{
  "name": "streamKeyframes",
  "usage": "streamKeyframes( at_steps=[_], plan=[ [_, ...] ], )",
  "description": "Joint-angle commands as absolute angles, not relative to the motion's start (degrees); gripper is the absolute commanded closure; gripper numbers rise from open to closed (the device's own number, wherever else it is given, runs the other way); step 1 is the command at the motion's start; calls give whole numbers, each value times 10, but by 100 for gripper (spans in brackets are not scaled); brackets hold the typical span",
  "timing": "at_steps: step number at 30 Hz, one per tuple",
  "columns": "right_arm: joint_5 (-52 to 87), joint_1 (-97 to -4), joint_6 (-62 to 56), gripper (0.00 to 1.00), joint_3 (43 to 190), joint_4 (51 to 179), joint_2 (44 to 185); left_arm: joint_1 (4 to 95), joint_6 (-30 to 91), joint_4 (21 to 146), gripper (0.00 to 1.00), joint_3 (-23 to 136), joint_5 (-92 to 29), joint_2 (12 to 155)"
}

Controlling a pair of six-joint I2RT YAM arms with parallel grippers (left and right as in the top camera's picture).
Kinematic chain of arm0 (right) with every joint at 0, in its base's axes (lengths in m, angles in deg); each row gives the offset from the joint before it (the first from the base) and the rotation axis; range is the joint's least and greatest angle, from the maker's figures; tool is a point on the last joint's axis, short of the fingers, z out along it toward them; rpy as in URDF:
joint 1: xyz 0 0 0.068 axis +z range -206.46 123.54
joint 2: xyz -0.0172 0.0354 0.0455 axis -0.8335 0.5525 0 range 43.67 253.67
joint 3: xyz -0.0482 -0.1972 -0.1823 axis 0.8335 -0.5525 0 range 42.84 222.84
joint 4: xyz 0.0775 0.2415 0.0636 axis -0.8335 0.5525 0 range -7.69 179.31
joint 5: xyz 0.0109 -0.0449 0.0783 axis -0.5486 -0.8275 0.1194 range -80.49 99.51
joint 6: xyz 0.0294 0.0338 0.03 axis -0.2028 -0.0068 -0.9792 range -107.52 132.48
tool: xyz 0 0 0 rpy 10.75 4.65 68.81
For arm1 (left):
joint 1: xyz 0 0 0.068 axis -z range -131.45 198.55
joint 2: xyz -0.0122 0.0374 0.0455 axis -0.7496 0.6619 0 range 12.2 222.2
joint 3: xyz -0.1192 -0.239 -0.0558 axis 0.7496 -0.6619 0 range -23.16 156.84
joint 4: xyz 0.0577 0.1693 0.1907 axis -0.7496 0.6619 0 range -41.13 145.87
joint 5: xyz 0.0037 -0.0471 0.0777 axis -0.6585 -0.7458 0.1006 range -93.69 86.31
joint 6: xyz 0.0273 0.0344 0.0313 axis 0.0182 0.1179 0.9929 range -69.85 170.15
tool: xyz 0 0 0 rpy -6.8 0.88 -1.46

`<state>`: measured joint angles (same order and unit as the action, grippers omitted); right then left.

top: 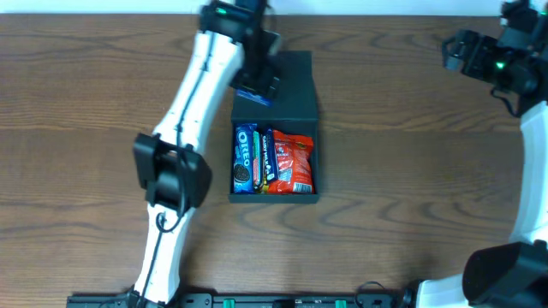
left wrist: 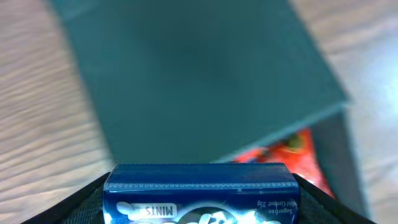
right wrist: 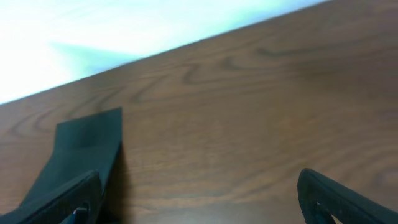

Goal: Pack container
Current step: 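Carry the Eclipse tin into the box and release it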

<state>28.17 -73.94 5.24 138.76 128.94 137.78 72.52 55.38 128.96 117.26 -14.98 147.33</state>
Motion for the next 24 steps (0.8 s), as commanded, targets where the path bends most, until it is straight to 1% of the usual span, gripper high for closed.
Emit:
streamKeyframes(
  at_steps=[1, 3, 5, 8, 13, 19, 22, 24],
  plan=[
    [286, -752, 55, 1, 1391, 1299, 1360, 769, 526, 1308, 94, 1185, -147, 1464],
    [286, -754, 66, 1, 1391, 1302, 1360, 793, 509, 1327, 94, 1185, -123, 1464],
    [286, -755, 77, 1, 1391, 1303, 1360, 816, 516, 1347, 94, 1184, -101, 1464],
    [286, -756, 90, 1, 1391, 1302, 1360, 843, 580, 1369, 94, 1184, -103, 1464],
    [286, -756, 103, 1, 1391, 1303, 1360, 862, 728, 1398, 94, 1184, -181, 1464],
    [286, -756, 113, 1, 1391, 1308, 1360, 852, 880, 1413, 94, 1173, -261, 1464],
    [286, -756, 113, 1, 1391, 1308, 1360, 847, 992, 1430, 94, 1152, -298, 1464],
    [286, -756, 113, 1, 1391, 1307, 1360, 847, 1045, 1432, 94, 1137, -311, 1464]
  ],
)
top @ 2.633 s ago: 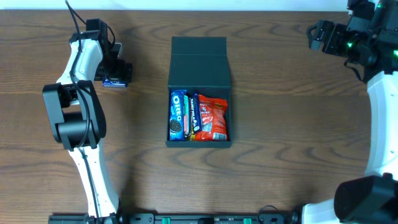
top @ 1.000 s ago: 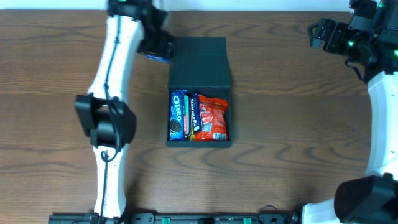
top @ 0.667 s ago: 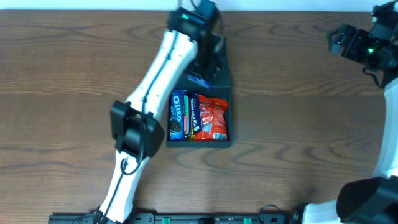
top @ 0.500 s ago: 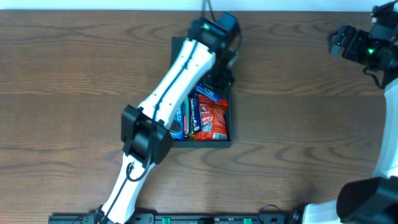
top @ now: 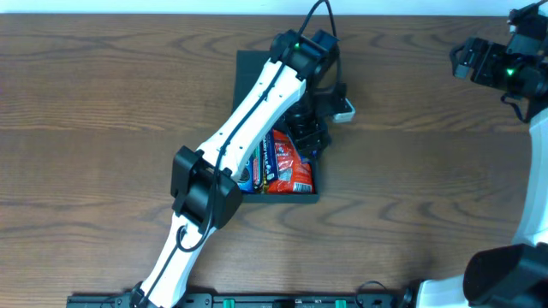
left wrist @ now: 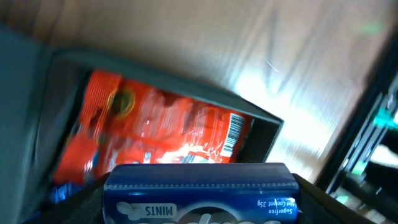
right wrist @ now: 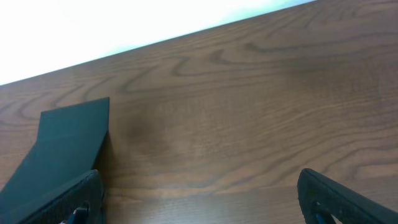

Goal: Pack container
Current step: 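Carry the Eclipse tin into the box and release it, then withdraw the left gripper and move the right gripper to the lid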

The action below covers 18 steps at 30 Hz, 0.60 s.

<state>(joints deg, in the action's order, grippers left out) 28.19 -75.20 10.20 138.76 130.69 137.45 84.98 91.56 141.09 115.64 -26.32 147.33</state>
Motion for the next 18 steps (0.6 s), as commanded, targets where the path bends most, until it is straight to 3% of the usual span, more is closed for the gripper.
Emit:
streamKeyframes(
  at_steps=[1, 13, 15, 18],
  plan=[
    [286, -756, 113, 1, 1391, 1307, 1360, 847, 1070, 1431, 94, 1128, -314, 1464],
    [310, -756, 113, 1, 1391, 1309, 1358, 846, 1170, 1389, 92, 1046, -283, 1465],
    [310, -756, 113, 1, 1391, 1310, 1356, 846, 1170, 1382, 87, 1036, -274, 1465],
    [310, -756, 113, 1, 1391, 1313, 1353, 846, 1170, 1370, 67, 1024, -266, 1465]
  ],
)
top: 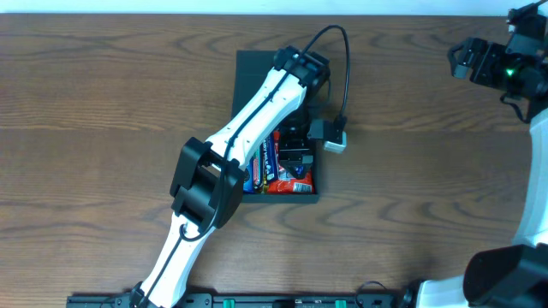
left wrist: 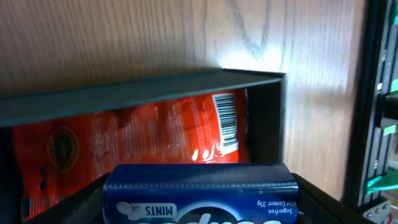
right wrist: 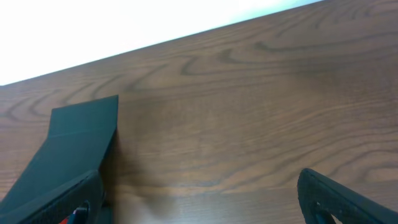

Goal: Pack container
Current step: 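Withdraw the left gripper and move the right gripper to the lid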

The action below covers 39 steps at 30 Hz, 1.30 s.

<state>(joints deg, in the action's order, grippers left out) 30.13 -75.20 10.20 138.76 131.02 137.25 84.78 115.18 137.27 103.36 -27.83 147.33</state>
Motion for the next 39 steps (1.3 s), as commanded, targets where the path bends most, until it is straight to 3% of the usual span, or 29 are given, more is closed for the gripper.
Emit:
streamKeyframes(
  at_steps=[1, 4, 6, 9, 10, 11, 21, 27, 29, 32, 33, 35, 37, 39],
  plan=[
    [310, -756, 113, 1, 1391, 1313, 1351, 846, 1170, 1369, 57, 1021, -266, 1465],
    [310, -756, 113, 1, 1391, 1313, 1348, 846, 1170, 1369, 42, 1021, -266, 1465],
    [310, -756, 112, 1, 1391, 1313, 1347, 846, 1164, 1369, 27, 1021, -266, 1465],
    [310, -756, 113, 1, 1391, 1313, 1347, 846, 1153, 1369, 16, 1021, -267, 1464],
    [310, -756, 113, 1, 1391, 1312, 1347, 846, 1153, 1369, 5, 1021, -267, 1464],
    [310, -756, 113, 1, 1391, 1311, 1347, 846, 1150, 1369, 2, 1021, -267, 1464],
    [310, -756, 113, 1, 1391, 1301, 1347, 846, 1105, 1366, 5, 1034, -267, 1464],
    [310, -753, 112, 1, 1391, 1296, 1348, 843, 1044, 1376, 5, 1152, -266, 1457],
    [310, -745, 112, 1, 1391, 1298, 1353, 838, 1037, 1386, 0, 1201, -250, 1448],
    [310, -727, 112, 1, 1391, 1301, 1364, 824, 1037, 1388, 78, 1245, -175, 1437],
    [310, -722, 112, 1, 1391, 1302, 1367, 817, 1036, 1387, 94, 1251, -154, 1434],
    [310, -711, 106, 7, 1391, 1303, 1376, 797, 1013, 1377, 94, 1253, -130, 1429],
    [310, -700, 95, 29, 1391, 1304, 1384, 772, 966, 1358, 94, 1253, -132, 1429],
    [310, -690, 81, 40, 1391, 1305, 1390, 747, 922, 1336, 94, 1253, -138, 1430]
  ],
)
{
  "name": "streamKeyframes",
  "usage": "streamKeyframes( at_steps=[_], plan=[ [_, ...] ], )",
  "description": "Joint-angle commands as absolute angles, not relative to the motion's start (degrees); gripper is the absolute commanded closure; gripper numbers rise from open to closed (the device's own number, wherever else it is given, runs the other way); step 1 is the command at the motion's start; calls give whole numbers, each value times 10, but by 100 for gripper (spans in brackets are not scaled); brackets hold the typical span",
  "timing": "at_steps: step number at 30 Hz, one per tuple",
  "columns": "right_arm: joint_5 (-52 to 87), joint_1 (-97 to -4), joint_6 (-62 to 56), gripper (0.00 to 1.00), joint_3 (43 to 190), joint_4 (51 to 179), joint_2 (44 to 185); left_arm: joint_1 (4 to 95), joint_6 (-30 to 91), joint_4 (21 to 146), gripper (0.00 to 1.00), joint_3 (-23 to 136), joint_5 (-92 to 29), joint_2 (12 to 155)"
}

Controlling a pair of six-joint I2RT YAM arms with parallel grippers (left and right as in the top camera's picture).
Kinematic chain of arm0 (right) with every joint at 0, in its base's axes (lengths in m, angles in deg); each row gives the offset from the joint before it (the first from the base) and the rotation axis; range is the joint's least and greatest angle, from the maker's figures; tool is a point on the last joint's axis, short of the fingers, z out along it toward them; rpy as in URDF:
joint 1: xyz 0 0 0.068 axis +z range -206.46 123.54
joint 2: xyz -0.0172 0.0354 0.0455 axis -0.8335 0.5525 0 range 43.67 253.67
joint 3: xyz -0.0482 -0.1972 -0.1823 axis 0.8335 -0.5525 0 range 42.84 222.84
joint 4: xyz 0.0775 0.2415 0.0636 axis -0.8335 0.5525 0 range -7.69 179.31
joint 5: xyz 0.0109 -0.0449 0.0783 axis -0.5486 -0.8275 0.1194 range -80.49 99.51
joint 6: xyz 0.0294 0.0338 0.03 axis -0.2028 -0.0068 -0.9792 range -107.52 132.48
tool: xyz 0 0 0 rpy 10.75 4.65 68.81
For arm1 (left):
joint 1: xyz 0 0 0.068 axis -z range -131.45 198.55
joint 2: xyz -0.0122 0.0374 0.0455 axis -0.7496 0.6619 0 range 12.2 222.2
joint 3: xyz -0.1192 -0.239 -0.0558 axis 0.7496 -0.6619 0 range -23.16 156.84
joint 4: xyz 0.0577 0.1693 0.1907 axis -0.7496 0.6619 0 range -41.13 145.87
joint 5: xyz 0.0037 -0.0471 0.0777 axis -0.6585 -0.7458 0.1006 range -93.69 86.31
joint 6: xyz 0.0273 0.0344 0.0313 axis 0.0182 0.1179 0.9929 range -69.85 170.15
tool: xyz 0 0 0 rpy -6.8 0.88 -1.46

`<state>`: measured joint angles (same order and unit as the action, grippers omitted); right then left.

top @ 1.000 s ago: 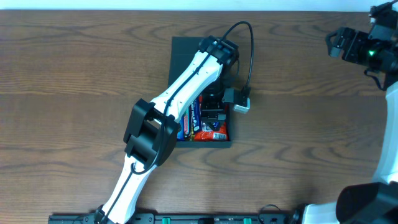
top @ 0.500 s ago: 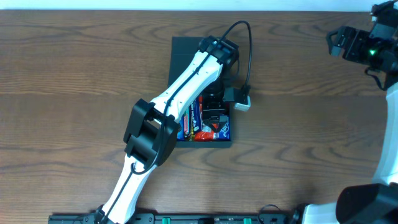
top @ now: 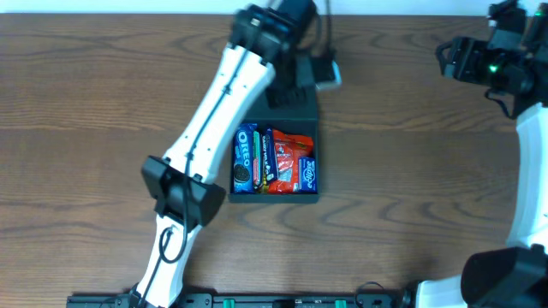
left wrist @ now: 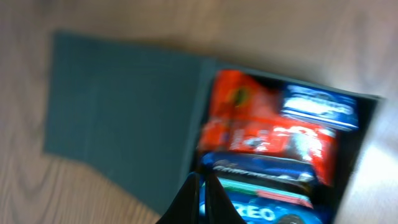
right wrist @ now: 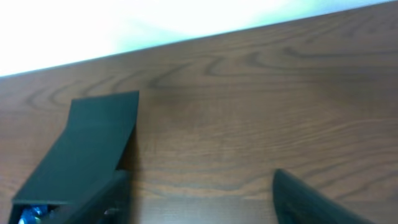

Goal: Pack container
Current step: 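Withdraw the left gripper and move the right gripper to the lid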

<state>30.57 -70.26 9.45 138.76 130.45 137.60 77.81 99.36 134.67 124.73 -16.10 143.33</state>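
Note:
The dark open box point(top: 232, 175) holds an Oreo pack point(top: 244, 158), a dark blue pack, a red snack bag point(top: 289, 154) and a blue mints pack point(top: 307, 176) lying on the bag's near right corner. The mints point(left wrist: 318, 106) and the red bag point(left wrist: 261, 127) also show in the left wrist view. My left gripper point(left wrist: 202, 198) is shut with nothing in it, raised over the lid's hinge edge; from overhead it point(top: 289, 85) hangs above the flat lid point(top: 295, 104). My right gripper point(right wrist: 199, 205) stands open and empty at the far right point(top: 467, 60).
The box's lid point(left wrist: 121, 124) lies open flat on the brown wooden table point(top: 428, 188), behind the box. The left arm reaches diagonally from the front edge across the table's left half. The table's far edge runs just behind both grippers.
My left gripper let go of the mints pack, which now lies in the box on the red bag. The gripper has shut empty and moved back, up over the lid. The right gripper barely shifted.
My left gripper held the blue mints pack over the lid. Then it was over the box's right side, and after that low inside the box above the red bag. Now the mints rest in the box and the gripper is back over the lid, empty.

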Motion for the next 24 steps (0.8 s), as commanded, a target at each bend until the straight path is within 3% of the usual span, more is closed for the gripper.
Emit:
streamKeyframes(
  at_steps=[1, 6, 11, 16, 17, 19, 20, 24],
  plan=[
    [310, -684, 73, 40, 1391, 1305, 1393, 733, 895, 1318, 94, 1252, -138, 1431],
    [309, -644, 61, 21, 1383, 1297, 1412, 659, 703, 1235, 94, 1251, -136, 1432],
    [311, -592, 52, 20, 1375, 1284, 1468, 582, 501, 1192, 94, 1232, -141, 1440],
    [405, -568, 21, 42, 1375, 1251, 1545, 530, 413, 1186, 94, 1192, -203, 1468],
    [416, -568, 11, 53, 1375, 1245, 1555, 527, 401, 1184, 94, 1184, -205, 1471],
    [431, -568, -13, 90, 1375, 1236, 1575, 522, 391, 1182, 94, 1168, -213, 1479],
    [437, -568, -23, 99, 1375, 1234, 1585, 521, 388, 1179, 94, 1161, -217, 1482],
    [466, -560, -23, 99, 1375, 1235, 1623, 521, 348, 1180, 94, 1149, -238, 1513]
  ],
)
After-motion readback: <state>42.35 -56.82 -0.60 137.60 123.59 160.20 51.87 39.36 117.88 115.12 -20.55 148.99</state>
